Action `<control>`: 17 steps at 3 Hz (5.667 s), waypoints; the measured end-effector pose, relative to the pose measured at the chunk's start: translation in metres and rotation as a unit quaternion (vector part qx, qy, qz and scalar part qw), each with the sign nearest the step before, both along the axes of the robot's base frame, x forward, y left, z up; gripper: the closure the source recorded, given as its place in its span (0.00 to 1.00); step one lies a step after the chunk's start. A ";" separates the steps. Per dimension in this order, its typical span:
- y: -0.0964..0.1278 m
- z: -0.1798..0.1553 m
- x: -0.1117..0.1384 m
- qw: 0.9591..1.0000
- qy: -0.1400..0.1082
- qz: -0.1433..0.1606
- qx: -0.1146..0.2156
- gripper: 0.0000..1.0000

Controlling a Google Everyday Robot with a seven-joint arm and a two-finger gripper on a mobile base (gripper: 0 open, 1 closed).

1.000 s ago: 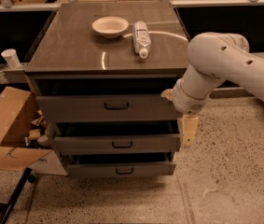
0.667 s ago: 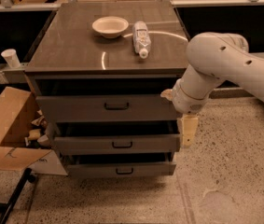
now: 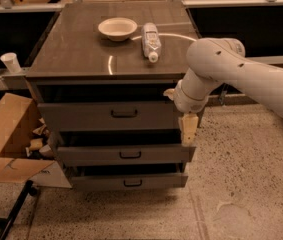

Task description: Open top drawer

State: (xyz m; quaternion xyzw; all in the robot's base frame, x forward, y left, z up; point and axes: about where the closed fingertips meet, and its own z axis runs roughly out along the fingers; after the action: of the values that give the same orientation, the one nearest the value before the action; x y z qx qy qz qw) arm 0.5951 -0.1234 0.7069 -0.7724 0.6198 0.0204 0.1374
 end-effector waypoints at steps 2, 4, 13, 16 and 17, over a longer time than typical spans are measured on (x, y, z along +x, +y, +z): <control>0.015 -0.056 0.046 1.000 0.025 0.011 0.001 0.04; 0.015 -0.067 0.038 0.999 0.042 0.017 -0.001 0.50; 0.016 -0.052 0.044 0.999 0.039 0.010 0.004 0.11; 0.016 -0.052 0.034 0.998 0.050 0.022 0.009 0.00; 0.013 -0.047 0.006 0.996 0.076 0.034 0.022 0.00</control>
Offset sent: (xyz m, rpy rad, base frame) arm 0.0693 0.0200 -0.0771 0.0041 0.0729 0.0237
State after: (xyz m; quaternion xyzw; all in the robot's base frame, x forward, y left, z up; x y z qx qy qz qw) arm 0.6010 -0.1108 0.6603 -0.7858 0.6014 0.0976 0.1058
